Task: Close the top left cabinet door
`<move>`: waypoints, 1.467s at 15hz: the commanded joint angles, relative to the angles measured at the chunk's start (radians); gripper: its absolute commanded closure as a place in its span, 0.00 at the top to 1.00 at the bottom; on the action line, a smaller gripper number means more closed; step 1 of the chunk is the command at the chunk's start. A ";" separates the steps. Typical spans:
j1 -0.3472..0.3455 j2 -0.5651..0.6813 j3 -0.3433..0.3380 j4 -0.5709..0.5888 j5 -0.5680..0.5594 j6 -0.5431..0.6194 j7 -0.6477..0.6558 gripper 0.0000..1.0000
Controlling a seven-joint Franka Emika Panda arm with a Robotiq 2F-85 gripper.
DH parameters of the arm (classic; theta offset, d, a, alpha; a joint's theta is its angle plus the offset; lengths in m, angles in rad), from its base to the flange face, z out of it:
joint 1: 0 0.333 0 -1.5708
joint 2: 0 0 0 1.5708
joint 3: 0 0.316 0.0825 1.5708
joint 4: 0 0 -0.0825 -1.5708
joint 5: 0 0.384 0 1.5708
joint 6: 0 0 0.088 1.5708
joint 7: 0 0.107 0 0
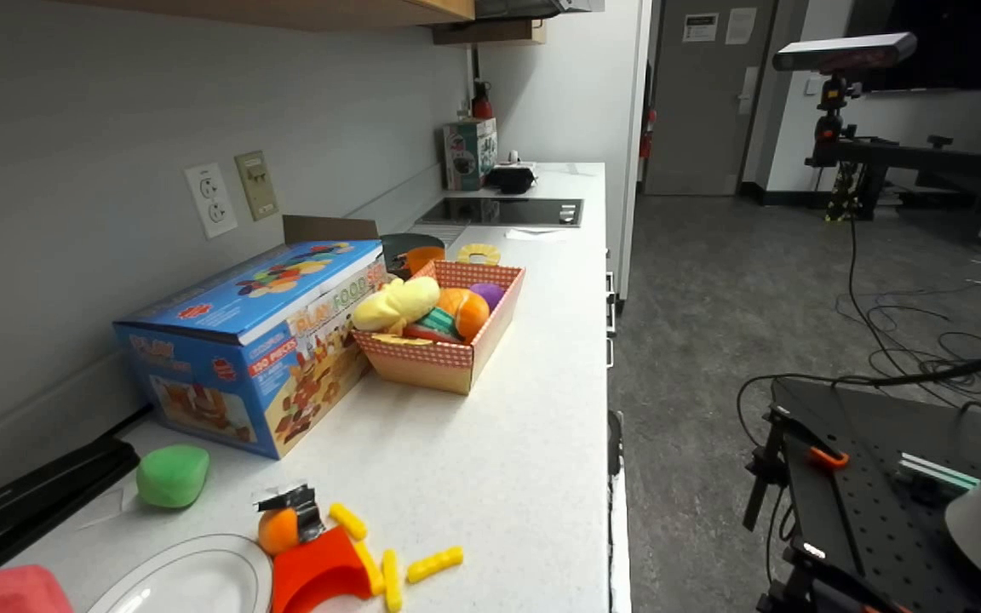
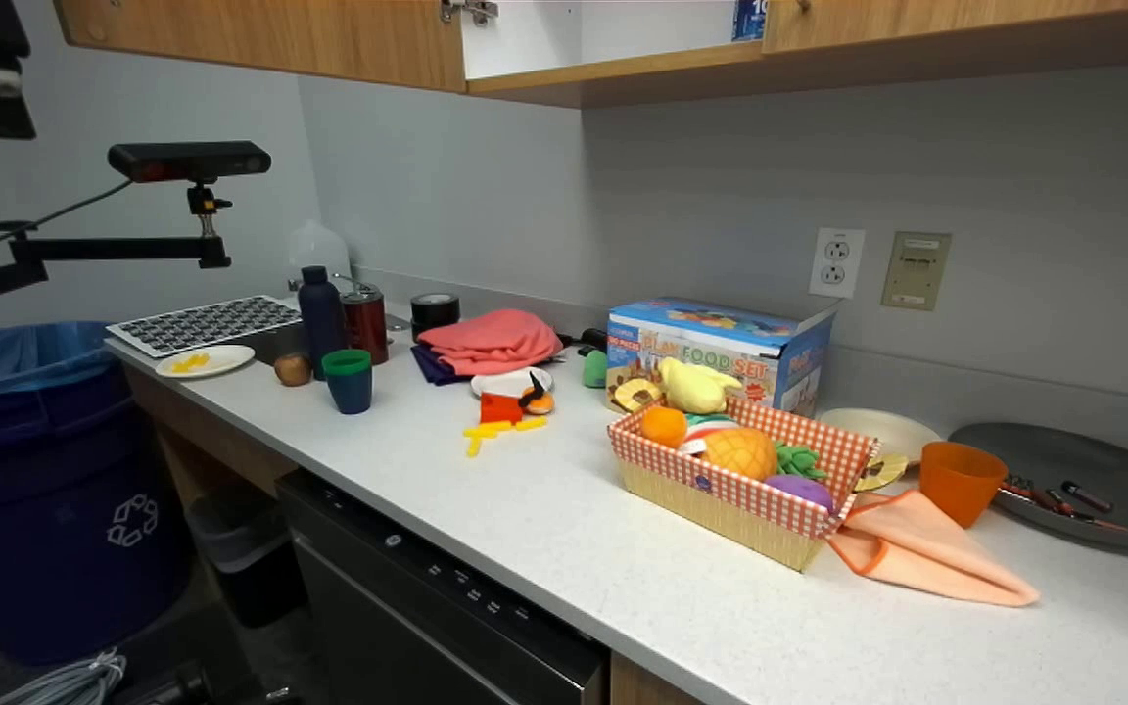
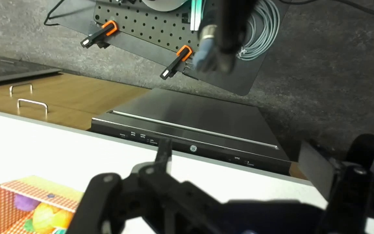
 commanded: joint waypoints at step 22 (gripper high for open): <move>-0.126 -0.147 0.035 -0.046 -0.050 0.567 0.128 1.00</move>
